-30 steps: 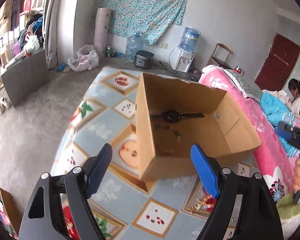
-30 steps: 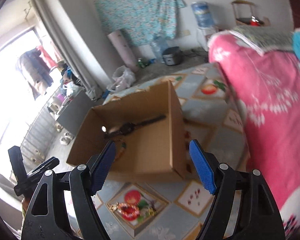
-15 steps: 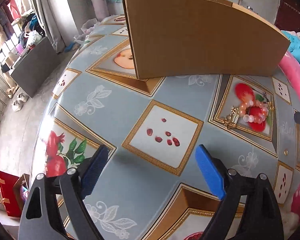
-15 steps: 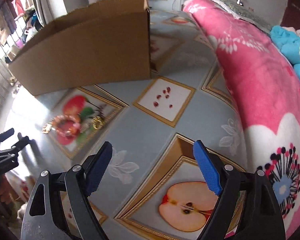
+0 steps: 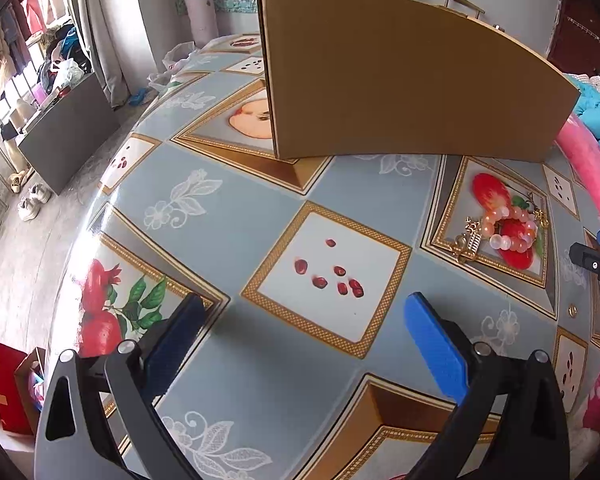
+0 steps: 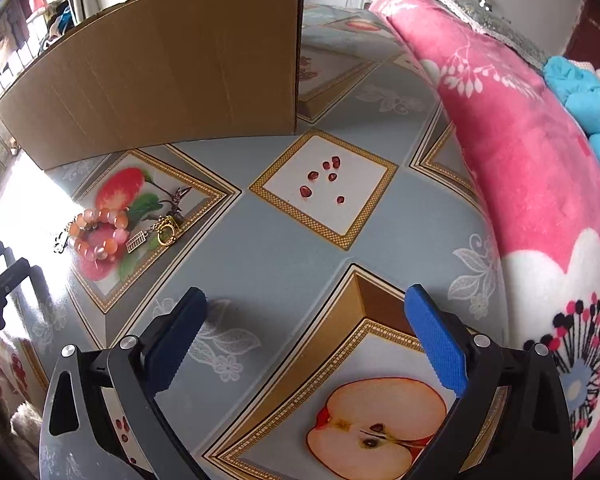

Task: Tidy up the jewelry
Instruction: 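Move the left tool back over the table toward the gold ring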

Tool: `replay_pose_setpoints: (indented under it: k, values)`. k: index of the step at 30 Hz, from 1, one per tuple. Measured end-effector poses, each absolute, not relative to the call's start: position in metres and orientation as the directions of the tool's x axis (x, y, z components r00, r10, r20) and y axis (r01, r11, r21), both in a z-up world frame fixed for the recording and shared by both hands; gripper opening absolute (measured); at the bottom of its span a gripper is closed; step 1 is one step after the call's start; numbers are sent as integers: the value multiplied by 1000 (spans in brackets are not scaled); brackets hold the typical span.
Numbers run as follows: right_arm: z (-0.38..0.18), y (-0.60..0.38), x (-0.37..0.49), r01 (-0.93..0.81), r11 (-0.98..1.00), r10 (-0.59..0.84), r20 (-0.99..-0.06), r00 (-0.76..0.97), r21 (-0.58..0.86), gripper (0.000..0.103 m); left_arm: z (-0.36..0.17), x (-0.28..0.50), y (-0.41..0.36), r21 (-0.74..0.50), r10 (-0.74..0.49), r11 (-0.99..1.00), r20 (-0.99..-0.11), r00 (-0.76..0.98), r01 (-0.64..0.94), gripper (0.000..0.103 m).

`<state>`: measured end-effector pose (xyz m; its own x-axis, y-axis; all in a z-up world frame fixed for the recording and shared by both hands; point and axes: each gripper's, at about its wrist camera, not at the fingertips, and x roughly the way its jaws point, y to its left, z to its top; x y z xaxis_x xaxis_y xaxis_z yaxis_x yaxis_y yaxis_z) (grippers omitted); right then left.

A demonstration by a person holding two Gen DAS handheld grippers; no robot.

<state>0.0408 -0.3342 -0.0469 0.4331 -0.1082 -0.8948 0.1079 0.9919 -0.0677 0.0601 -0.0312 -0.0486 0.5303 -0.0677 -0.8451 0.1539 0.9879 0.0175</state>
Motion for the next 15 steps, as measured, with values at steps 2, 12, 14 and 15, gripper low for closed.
replay_pose_setpoints:
  k: [2, 12, 14, 15]
  values:
    - [-46, -333, 42, 108, 992, -106, -899, 425, -66, 95, -48, 59, -32, 17, -70, 988, -841, 536, 155, 99]
    - [-47, -330, 40, 97, 992, -120, -883, 453, -85, 95, -48, 52, -30, 16, -92, 983, -821, 563, 183, 99]
    - [-42, -321, 38, 85, 988, -152, -880, 450, -128, 95, -48, 54, -28, 15, -97, 982, -820, 564, 191, 99]
    - [-38, -318, 38, 82, 987, -158, -872, 463, -135, 95, -48, 54, -29, 15, -100, 981, -820, 564, 195, 99]
